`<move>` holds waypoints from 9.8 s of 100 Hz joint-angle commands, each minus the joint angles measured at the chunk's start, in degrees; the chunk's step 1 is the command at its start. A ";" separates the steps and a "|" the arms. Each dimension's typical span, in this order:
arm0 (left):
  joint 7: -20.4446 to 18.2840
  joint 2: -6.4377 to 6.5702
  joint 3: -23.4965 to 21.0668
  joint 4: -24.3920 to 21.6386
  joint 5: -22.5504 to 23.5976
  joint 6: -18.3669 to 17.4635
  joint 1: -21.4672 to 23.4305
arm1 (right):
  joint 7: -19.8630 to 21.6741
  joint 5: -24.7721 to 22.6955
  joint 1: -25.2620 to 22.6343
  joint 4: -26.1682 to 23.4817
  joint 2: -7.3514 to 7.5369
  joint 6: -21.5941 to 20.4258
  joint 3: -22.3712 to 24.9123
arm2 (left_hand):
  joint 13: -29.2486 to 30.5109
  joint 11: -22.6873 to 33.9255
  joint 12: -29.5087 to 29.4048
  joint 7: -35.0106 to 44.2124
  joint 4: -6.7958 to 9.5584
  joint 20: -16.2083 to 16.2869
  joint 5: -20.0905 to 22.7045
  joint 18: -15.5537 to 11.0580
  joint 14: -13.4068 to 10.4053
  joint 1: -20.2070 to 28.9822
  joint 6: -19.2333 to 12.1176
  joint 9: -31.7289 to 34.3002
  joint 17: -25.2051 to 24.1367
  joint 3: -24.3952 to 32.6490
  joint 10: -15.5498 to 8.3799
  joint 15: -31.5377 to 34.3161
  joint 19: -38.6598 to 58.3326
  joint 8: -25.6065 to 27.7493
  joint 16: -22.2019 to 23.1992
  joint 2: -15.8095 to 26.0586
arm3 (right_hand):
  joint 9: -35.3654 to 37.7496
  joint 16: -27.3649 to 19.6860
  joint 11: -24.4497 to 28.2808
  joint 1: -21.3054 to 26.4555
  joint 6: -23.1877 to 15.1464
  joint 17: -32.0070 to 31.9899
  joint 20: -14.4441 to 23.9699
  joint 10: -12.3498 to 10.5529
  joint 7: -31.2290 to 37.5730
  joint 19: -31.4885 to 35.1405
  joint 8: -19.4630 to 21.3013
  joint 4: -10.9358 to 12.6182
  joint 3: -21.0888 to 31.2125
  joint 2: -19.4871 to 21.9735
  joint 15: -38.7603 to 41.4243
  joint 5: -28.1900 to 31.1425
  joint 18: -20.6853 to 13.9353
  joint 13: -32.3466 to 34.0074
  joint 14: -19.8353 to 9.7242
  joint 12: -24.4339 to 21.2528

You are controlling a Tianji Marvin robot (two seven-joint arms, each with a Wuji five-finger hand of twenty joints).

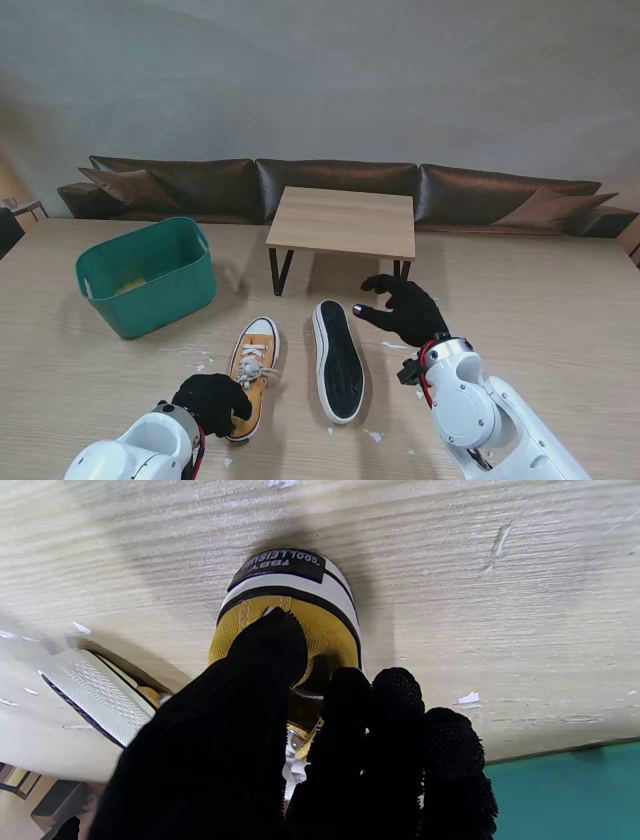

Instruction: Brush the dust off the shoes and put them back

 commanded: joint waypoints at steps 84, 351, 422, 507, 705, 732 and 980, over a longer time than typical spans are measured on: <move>-1.12 0.19 6.13 6.94 2.34 6.32 -2.33 | 1.12 -0.34 0.07 0.46 -0.10 0.73 -0.43 | 2.40 25.54 -7.51 47.28 4.81 1.47 -3.80 -0.38 -4.03 -18.43 8.20 -3.51 1.73 18.20 -5.23 12.34 4.63 44.61 0.78 -6.38 | -0.59 0.34 0.26 0.38 1.75 -15.98 1.62 0.92 -0.11 -0.77 0.82 -0.09 2.08 -0.78 0.29 -0.77 1.11 0.50 -0.10 0.03; 11.17 -0.58 -14.44 -3.69 9.88 -29.16 -0.24 | 0.73 -1.10 1.76 2.80 -0.20 1.56 -1.79 | 19.67 27.51 5.55 69.32 4.38 -16.33 8.99 -1.72 -8.62 -7.77 9.60 10.94 16.83 20.75 -12.75 3.64 4.74 59.39 -5.43 -6.80 | -0.06 0.25 0.62 -0.52 2.52 -15.96 1.16 1.29 0.84 0.19 0.23 0.35 3.56 2.48 0.79 -0.42 1.07 0.99 -0.10 -0.19; 13.30 -0.62 -15.72 -2.25 6.60 -33.62 -5.95 | 0.70 -1.07 2.00 2.99 -0.24 1.95 -1.87 | 19.53 27.48 5.90 69.22 4.31 -15.79 8.77 -1.06 -8.47 -7.65 9.89 10.87 16.80 20.64 -12.64 3.80 4.29 59.71 -5.26 -6.35 | -0.09 0.23 0.70 -0.49 2.63 -15.94 1.12 1.41 0.88 0.25 0.22 0.36 3.55 2.49 0.81 -0.38 1.12 0.90 -0.07 -0.19; 10.57 -0.39 -5.97 17.50 -9.14 -35.80 -30.59 | 0.30 -0.63 3.61 4.65 -0.50 2.70 -2.49 | 18.93 27.73 6.30 68.98 4.18 -14.89 8.43 -0.48 -8.07 -7.40 10.29 10.32 16.29 20.25 -12.31 3.99 3.96 60.40 -5.09 -5.89 | -0.10 0.25 0.71 -0.49 2.63 -16.00 1.07 1.43 0.92 0.25 0.21 0.36 3.60 2.49 0.89 -0.39 1.05 1.00 -0.08 -0.19; 18.42 -7.11 26.86 61.08 -33.00 -34.36 -68.30 | 0.02 2.27 7.45 9.64 -1.38 6.19 -4.54 | 8.20 11.72 -0.42 37.26 1.07 -9.72 -11.72 -0.22 -3.34 -7.13 9.46 1.18 5.46 10.52 -5.81 0.76 4.31 37.74 -5.66 -6.86 | -0.21 0.25 0.90 -0.36 2.69 -16.18 1.12 1.50 1.11 0.25 0.15 0.37 3.64 2.98 1.04 -0.47 0.99 0.83 0.01 -0.20; 18.50 -6.79 25.24 58.69 -32.60 -32.59 -66.20 | 0.20 2.53 7.65 9.90 -1.40 6.29 -4.84 | 4.77 3.88 -12.61 11.97 1.42 -8.64 -13.96 1.53 -1.34 -10.21 8.73 -4.04 1.30 7.90 -2.16 -2.88 0.58 24.04 -6.29 -3.99 | -0.21 0.24 0.96 -0.32 2.73 -16.18 1.13 1.53 1.10 0.22 0.14 0.36 3.67 3.05 1.04 -0.55 0.98 0.78 0.01 -0.18; 15.75 -2.54 14.77 32.83 -24.60 -32.47 -37.21 | 2.62 1.91 8.24 10.31 -0.80 7.87 -4.01 | -16.13 -18.95 -59.77 -21.63 6.03 -23.00 -16.96 -1.69 -1.70 -15.79 5.73 -12.50 -15.70 11.18 -3.00 -42.85 -31.39 0.33 -30.39 2.71 | 0.16 0.30 0.97 -0.28 2.69 -16.20 1.29 1.51 1.18 0.06 0.09 0.36 3.56 3.29 1.10 -0.49 0.98 0.95 0.11 -0.17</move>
